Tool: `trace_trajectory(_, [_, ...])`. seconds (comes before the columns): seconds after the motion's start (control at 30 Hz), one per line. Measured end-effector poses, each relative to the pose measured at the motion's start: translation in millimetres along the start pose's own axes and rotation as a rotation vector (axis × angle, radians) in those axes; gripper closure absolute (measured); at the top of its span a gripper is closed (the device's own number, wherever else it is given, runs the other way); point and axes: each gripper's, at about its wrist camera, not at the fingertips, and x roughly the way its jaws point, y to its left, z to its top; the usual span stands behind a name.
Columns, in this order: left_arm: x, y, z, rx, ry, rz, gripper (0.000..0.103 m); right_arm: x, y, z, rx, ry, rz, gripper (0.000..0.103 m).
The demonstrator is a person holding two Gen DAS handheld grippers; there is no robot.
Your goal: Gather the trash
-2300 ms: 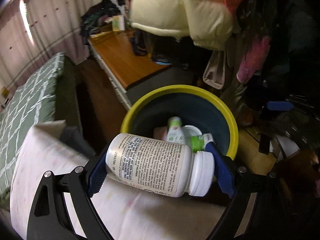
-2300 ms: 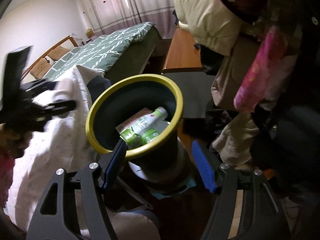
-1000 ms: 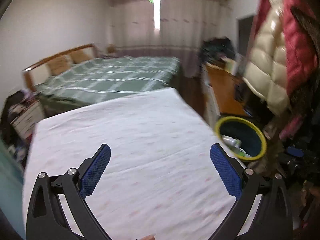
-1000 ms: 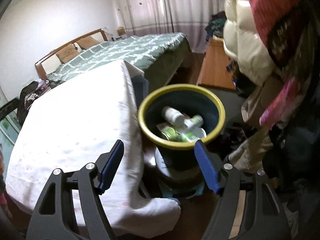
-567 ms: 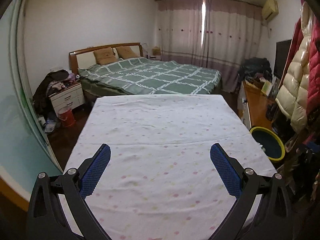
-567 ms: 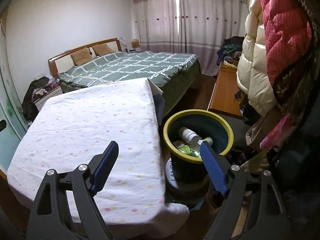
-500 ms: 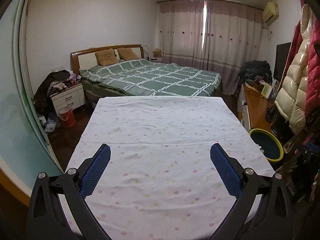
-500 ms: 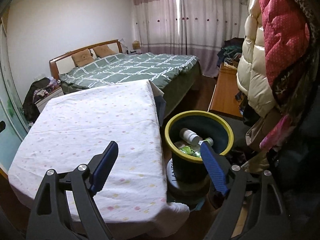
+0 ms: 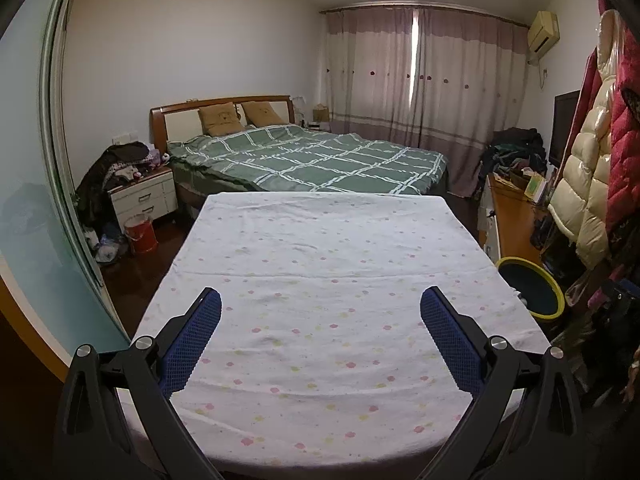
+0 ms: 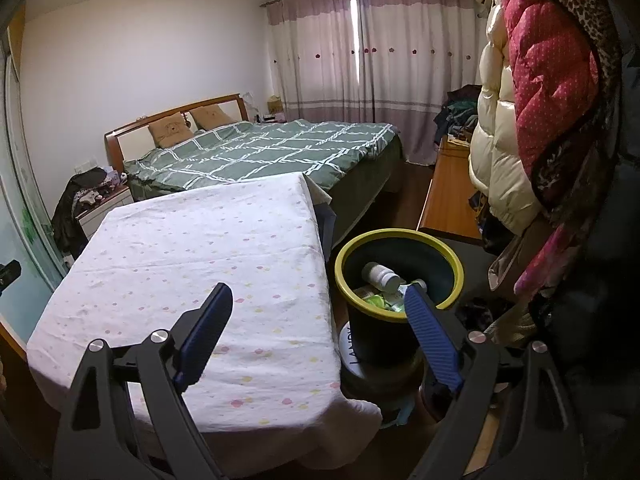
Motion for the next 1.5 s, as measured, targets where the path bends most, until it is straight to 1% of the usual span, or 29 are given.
trace_trajectory(0.5, [8.5, -10.7, 3.3, 0.007, 0.017, -0.011, 0.005, -9.1, 0.0, -4.0, -0.008, -0.019, -0.01, 0.019])
trace_trajectory(1.5, [7.0, -11.6, 0.7, -0.001, 0.014, -0.01, 0.005, -9.0, 6.5, -2.1, -0.019, -0.017, 0.0, 0.019])
